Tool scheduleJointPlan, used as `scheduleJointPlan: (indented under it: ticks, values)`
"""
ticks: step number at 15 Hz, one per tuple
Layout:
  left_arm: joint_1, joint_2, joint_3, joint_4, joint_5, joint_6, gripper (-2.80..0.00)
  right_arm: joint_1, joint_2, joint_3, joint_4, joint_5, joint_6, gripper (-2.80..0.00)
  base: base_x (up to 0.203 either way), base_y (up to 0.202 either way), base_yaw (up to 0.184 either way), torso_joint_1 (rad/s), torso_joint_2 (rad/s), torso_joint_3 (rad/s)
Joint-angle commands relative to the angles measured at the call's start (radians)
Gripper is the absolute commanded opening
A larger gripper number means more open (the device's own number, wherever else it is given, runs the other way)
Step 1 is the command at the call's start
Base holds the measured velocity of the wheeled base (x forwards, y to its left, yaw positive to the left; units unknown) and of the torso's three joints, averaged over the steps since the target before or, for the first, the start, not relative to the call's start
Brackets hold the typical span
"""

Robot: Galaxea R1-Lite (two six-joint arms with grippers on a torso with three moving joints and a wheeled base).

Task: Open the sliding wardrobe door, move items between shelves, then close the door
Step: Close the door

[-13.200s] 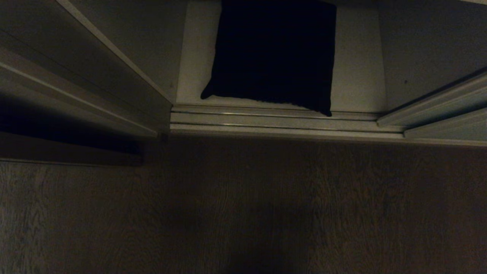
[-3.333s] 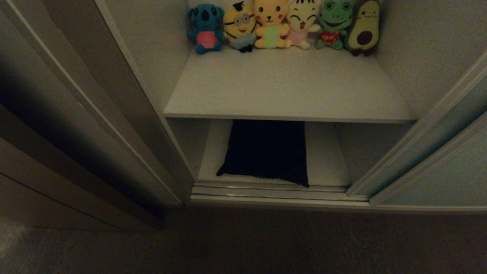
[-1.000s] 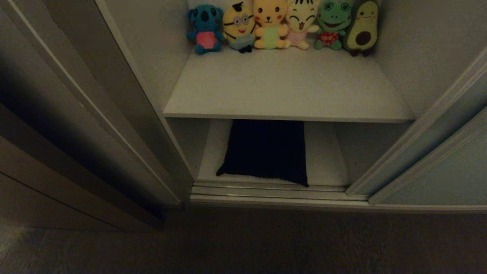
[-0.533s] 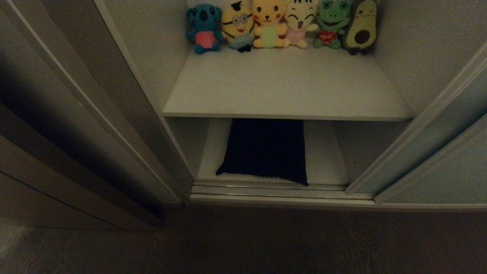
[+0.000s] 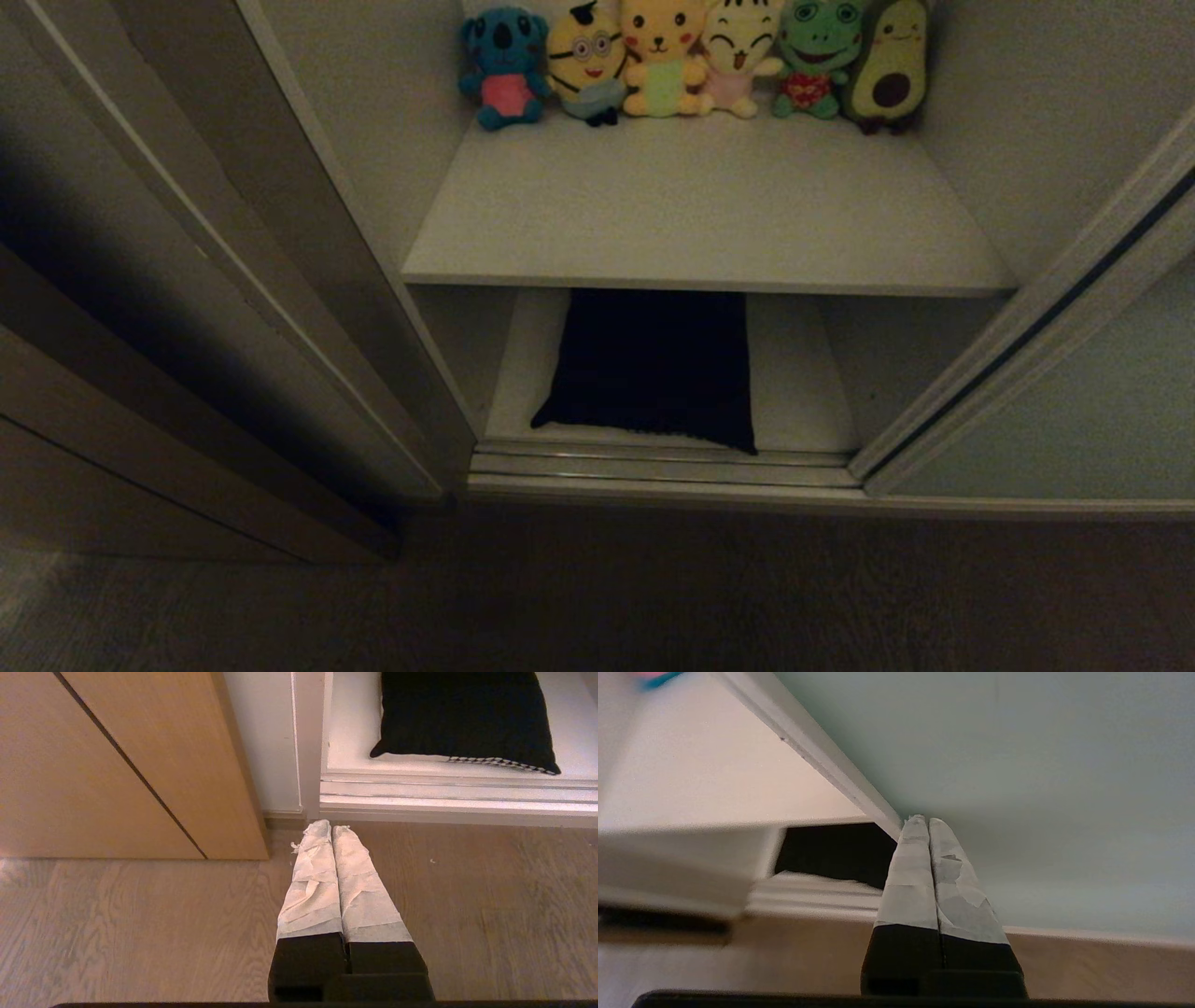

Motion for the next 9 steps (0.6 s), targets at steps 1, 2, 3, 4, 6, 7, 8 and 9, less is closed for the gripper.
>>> scheduleJointPlan:
  ticks: [1,2,3,4,6,7,8,9]
  values:
    - [0.0,0.001,0.0,-0.002,0.0,-0.001,-2.8,0.065,-0.077,0.044,-0.004,-0.006,0.001,-2.8,0.0,0.0,0.0,0.0,0.0,0.0]
    - [0.0,0.001,0.0,0.0,0.0,0.0,-2.8,0.09,-0.104,0.064,-0.006,-0.006,0.001,-2.8,0.0,0.0,0.0,0.0,0.0,0.0]
    - [0.0,0.001,0.0,0.0,0.0,0.0,-2.8,0.109,-0.132,0.081,-0.004,-0.006,0.001,-2.8,0.0,0.0,0.0,0.0,0.0,0.0]
    - [0.0,0.001,0.0,0.0,0.0,0.0,-2.8,0.131,-0.166,0.108,-0.002,-0.004,0.0,-2.8,0.0,0.0,0.0,0.0,0.0,0.0]
    - [0.0,0.001,0.0,0.0,0.0,0.0,-2.8,0.179,-0.25,0.219,-0.009,-0.001,-0.009,-2.8,0.0,0.0,0.0,0.0,0.0,0.0]
    - [0.0,0.001,0.0,0.0,0.0,0.0,-2.8,0.214,-0.298,0.279,-0.01,0.0,-0.022,-2.8,0.0,0.0,0.0,0.0,0.0,0.0]
    - [0.0,0.001,0.0,0.0,0.0,-0.001,-2.8,0.247,-0.345,0.337,-0.01,0.001,-0.042,-2.8,0.0,0.0,0.0,0.0,0.0,0.0]
    - [0.0,0.001,0.0,-0.001,0.0,-0.001,-2.8,0.264,-0.385,0.379,-0.008,0.001,-0.061,-2.8,0.0,0.0,0.0,0.0,0.0,0.0]
